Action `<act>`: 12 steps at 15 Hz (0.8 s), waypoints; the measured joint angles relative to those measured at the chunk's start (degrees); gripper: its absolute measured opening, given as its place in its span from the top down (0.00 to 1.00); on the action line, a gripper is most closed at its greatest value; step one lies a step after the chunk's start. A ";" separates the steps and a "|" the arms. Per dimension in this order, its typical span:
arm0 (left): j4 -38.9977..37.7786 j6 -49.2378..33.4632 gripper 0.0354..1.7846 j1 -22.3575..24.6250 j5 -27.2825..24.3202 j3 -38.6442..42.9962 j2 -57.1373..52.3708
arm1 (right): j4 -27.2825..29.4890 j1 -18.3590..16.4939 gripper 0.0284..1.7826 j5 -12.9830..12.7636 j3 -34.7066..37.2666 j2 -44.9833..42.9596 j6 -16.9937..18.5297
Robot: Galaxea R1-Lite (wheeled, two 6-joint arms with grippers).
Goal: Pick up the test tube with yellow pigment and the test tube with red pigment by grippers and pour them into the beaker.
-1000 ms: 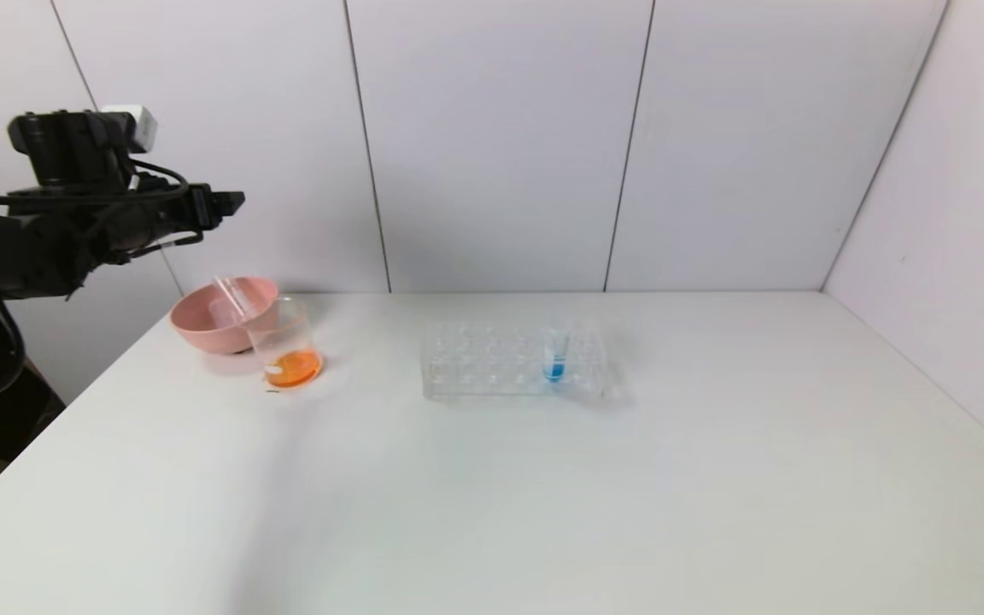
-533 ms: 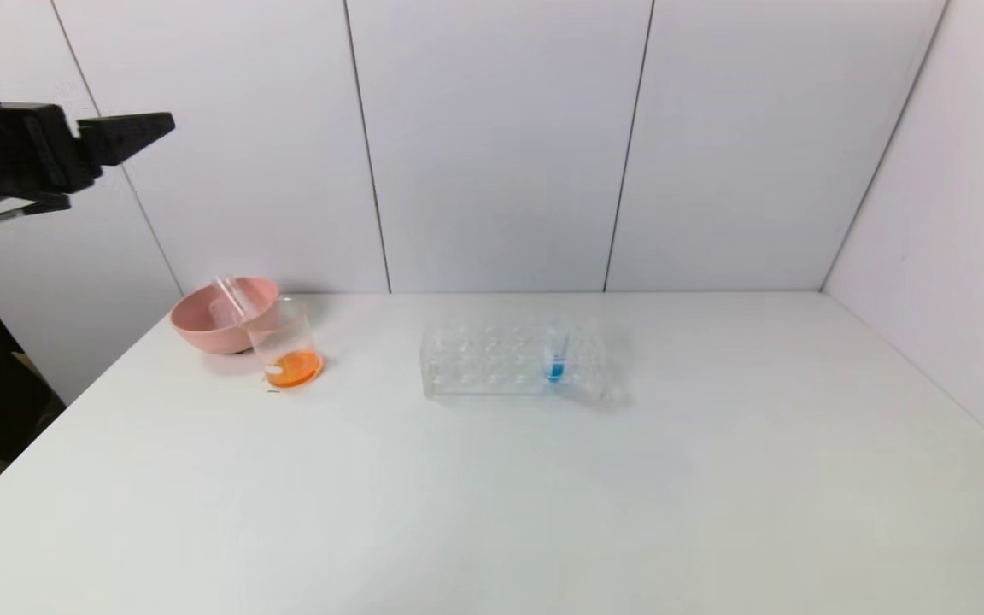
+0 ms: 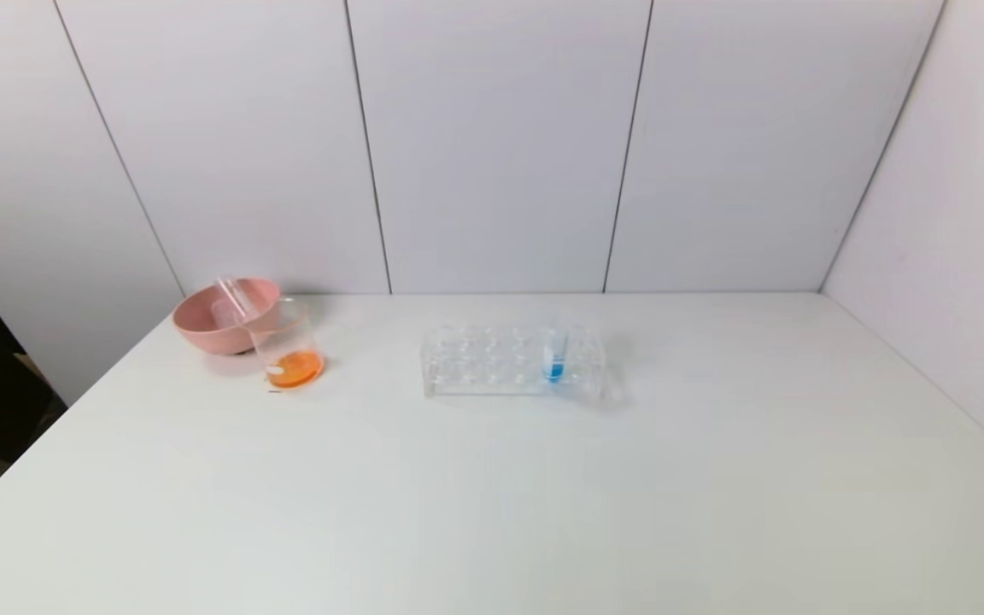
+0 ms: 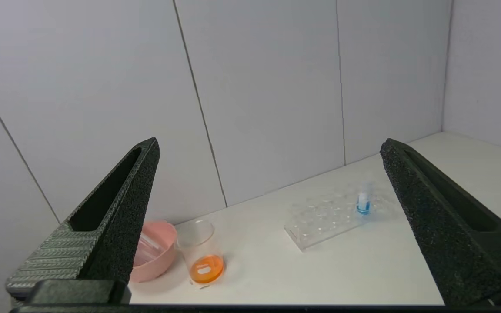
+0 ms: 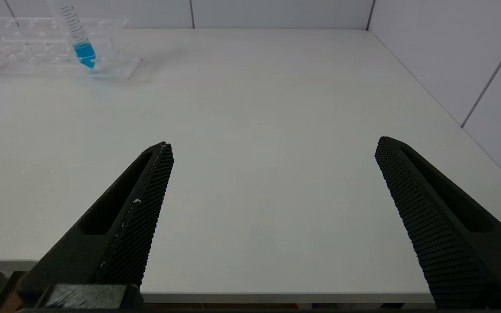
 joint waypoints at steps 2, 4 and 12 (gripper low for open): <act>-0.50 3.94 0.01 -1.46 1.38 9.07 -9.81 | -0.02 0.00 0.05 0.02 0.00 0.00 0.00; -2.47 9.80 0.01 -2.82 5.00 19.19 -16.96 | -0.02 0.00 0.05 0.00 0.00 0.00 0.00; 4.52 10.91 0.01 -3.94 18.05 40.06 -29.28 | 0.00 0.00 0.05 0.00 0.00 0.00 0.02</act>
